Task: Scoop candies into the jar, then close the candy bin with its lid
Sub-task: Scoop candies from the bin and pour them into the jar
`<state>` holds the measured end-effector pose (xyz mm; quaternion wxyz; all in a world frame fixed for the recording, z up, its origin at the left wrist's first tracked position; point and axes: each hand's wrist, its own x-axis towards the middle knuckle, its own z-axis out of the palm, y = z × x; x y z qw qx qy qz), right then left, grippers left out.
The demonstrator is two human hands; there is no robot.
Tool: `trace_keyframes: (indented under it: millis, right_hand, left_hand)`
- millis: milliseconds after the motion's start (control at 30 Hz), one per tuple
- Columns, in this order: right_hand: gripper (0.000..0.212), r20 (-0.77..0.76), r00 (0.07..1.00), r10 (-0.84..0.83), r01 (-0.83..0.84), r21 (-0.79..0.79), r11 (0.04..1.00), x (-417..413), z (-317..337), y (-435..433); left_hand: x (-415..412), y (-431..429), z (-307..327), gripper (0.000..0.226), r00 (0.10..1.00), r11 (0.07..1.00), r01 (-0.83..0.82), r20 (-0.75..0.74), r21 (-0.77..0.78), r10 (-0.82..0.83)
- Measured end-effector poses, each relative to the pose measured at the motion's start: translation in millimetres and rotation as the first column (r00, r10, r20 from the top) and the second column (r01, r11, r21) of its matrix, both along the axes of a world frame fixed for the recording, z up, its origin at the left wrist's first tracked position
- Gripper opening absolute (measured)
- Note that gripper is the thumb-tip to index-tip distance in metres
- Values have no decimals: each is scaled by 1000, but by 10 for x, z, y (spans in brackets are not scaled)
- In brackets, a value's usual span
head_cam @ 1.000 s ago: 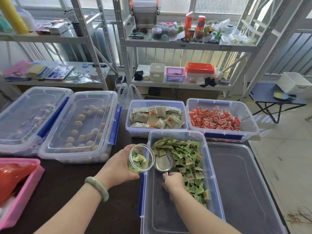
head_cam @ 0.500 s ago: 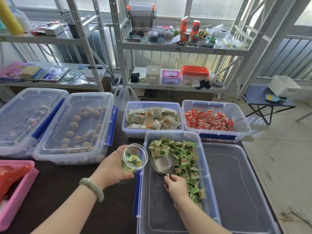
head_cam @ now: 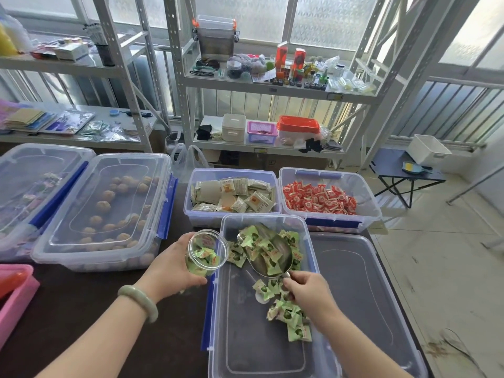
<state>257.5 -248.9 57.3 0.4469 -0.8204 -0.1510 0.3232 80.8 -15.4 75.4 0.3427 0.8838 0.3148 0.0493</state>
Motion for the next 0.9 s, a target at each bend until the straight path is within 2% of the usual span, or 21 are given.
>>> trace_keyframes:
  millis: [167,367,533,667,800,900]
  right_hand:
    - [14,173,954,245,-228,-110,967,285,634,-22]
    - [16,299,778,552,-447,-354,822,261,1288,225]
    - [20,422,571,704,-420,-588,692,70,1557,565]
    - [13,485,423,765,-358,-687,633,-90,1662,765]
    - [34,518,349,781,-318,-718,619,-215,1707,830]
    - [38,555,329,764,-305,-704,642,-224,1730,803]
  left_hand:
    - [0,-42,22,94,1000,1000,-7,15,-17,8]
    - [-16,-68,18,94,999,1000,-11,43,-22,12]
    - [-39,-94,7,94,997,1000,-16,69,-23,17]
    - [-76,-100,2,92,997,999,-25,66,-45,28]
    - [-103,-86,-15,91,997,997,-33,67,-63,37]
    - [-123,-71,-36,94,998,999,-43,46,-31,44]
